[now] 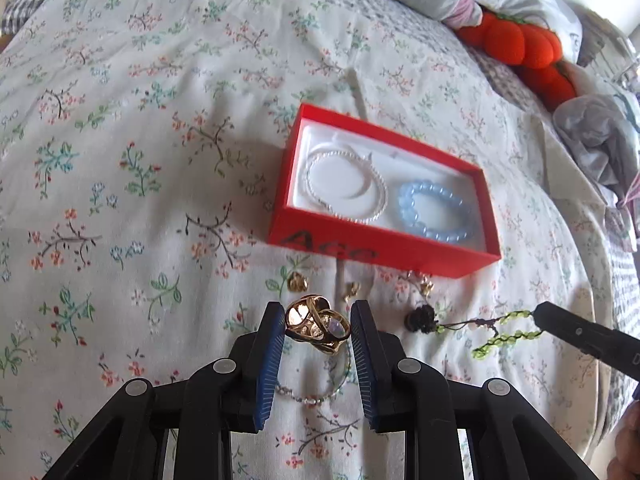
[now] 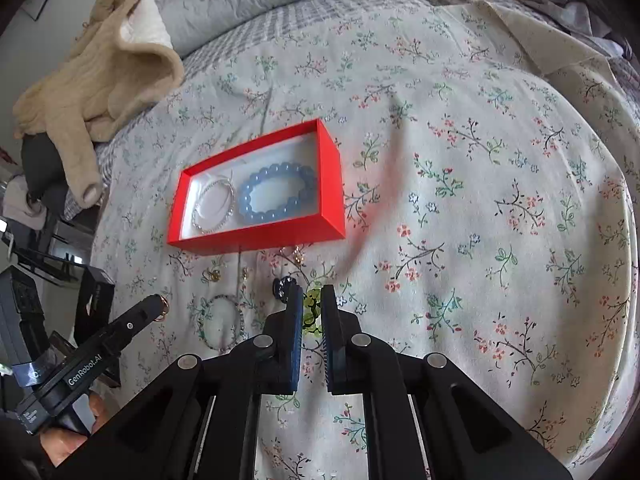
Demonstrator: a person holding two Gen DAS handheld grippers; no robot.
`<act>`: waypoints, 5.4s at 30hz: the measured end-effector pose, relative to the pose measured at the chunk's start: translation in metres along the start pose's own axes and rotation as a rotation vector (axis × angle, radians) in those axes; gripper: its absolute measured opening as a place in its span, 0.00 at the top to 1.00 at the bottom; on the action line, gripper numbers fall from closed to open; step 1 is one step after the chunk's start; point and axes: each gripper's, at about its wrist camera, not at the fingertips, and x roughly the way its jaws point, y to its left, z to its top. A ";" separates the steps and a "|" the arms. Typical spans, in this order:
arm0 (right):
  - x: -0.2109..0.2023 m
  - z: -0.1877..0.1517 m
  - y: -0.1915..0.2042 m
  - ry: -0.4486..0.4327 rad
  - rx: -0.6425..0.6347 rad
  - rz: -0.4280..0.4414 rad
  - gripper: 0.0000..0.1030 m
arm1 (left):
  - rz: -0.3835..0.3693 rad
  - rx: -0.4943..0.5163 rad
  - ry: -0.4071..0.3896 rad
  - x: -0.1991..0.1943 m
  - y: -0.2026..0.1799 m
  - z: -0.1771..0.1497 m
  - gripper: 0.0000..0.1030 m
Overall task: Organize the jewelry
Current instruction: 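Drop the gold ring into the box with the left tool while the right tool carries the green bracelet, then open the right tool onto the blue bracelet and withdraw both tools, then grasp the green-and-purple beaded bracelet with the left tool while the right tool grasps the black ring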
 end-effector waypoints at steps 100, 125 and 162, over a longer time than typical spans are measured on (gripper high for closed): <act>0.047 0.016 -0.007 0.069 0.021 -0.198 0.39 | 0.209 0.038 0.112 0.045 -0.001 0.002 0.11; 0.054 0.000 -0.009 0.121 0.033 -0.212 0.38 | 0.236 0.245 0.247 0.091 -0.053 -0.032 0.49; 0.085 -0.002 0.032 0.159 0.047 -0.042 0.40 | 0.177 0.098 0.127 0.020 0.026 -0.018 0.51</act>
